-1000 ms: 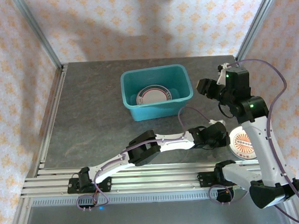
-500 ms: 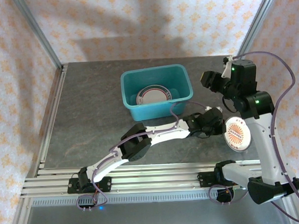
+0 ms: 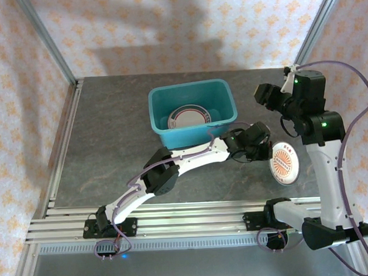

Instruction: Place the plates into the plastic bin on the countertop

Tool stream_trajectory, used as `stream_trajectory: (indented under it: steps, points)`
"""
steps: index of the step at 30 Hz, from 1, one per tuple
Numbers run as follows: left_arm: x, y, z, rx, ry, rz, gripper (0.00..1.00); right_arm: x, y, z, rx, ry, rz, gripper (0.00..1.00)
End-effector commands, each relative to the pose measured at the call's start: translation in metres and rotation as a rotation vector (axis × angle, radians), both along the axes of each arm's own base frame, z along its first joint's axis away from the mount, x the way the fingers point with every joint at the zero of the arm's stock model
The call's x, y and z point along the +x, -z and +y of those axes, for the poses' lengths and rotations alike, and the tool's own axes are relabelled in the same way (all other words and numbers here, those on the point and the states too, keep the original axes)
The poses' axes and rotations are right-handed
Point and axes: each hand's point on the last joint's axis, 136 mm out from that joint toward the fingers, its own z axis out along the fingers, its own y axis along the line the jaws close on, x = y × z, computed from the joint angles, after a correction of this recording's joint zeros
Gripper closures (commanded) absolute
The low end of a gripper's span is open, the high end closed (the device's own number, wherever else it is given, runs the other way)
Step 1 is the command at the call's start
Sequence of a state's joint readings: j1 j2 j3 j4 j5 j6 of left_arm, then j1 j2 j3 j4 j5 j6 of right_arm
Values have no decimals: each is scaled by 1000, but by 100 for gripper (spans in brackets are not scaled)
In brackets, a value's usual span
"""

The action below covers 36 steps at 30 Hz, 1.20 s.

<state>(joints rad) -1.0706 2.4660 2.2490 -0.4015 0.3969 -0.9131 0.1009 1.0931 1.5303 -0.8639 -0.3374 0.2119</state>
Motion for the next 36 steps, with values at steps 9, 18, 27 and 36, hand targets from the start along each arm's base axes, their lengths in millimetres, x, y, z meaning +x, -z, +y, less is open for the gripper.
stream_trajectory:
  steps: [9,18,27,36]
  points:
    - [28,-142,25,-197,-31,-169,100,-11,-24,-11,-37,35,-54,49]
    - [60,-203,81,-236,-106,-254,100,-13,-49,-18,-41,75,-115,49]
    - [109,-236,204,-179,-301,-334,100,-1,-36,-16,-32,73,-71,49]
    - [155,-216,313,-141,-466,-305,100,21,-3,-13,-33,77,23,49]
